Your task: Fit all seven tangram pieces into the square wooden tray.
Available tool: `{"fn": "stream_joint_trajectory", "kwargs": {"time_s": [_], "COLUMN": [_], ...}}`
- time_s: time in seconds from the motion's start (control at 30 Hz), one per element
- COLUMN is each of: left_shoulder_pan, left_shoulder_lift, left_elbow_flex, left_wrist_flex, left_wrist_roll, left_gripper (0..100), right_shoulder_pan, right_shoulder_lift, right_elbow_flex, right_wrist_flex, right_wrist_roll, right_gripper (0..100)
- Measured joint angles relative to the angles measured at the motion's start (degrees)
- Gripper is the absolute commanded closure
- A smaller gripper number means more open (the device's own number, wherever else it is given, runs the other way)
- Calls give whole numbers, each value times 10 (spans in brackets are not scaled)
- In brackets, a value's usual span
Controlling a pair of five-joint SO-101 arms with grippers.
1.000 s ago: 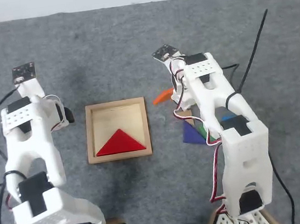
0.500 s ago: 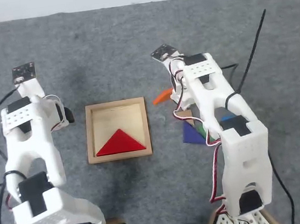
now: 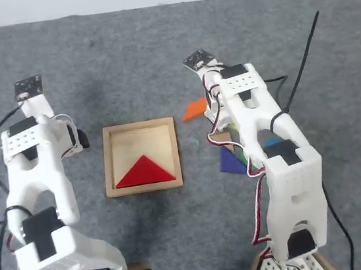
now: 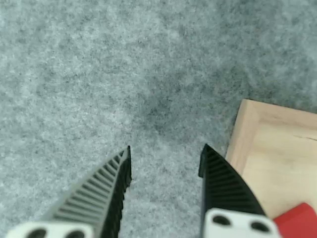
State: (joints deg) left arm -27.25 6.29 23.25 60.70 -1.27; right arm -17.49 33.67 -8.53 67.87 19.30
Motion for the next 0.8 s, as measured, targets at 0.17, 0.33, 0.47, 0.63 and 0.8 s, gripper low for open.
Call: {"fn": "stream_joint_trajectory", "kwargs": {"time_s": [0.17, 0.33, 0.47, 0.63, 0.8], "left_shoulder_pan": [0, 0, 0, 0, 0], "left_shoulder_lift": [0, 0, 0, 0, 0], "left_elbow_flex": [0, 0, 0, 0, 0], "left_wrist_flex": [0, 0, 0, 0, 0], "left_wrist_roll": [0, 0, 0, 0, 0], "left_gripper": [780, 780, 780, 780, 780], "right_shoulder_pan": [18, 62, 94, 124, 145], "right_shoulder_lift": [0, 1, 1, 1, 1], "right_elbow_flex": [-4, -7, -7, -8, -24], "right_wrist_flex": [0, 1, 1, 5, 44], "right_wrist_roll": [-29, -37, -37, -13, -11], "right_gripper": [823, 824, 825, 822, 811]}}
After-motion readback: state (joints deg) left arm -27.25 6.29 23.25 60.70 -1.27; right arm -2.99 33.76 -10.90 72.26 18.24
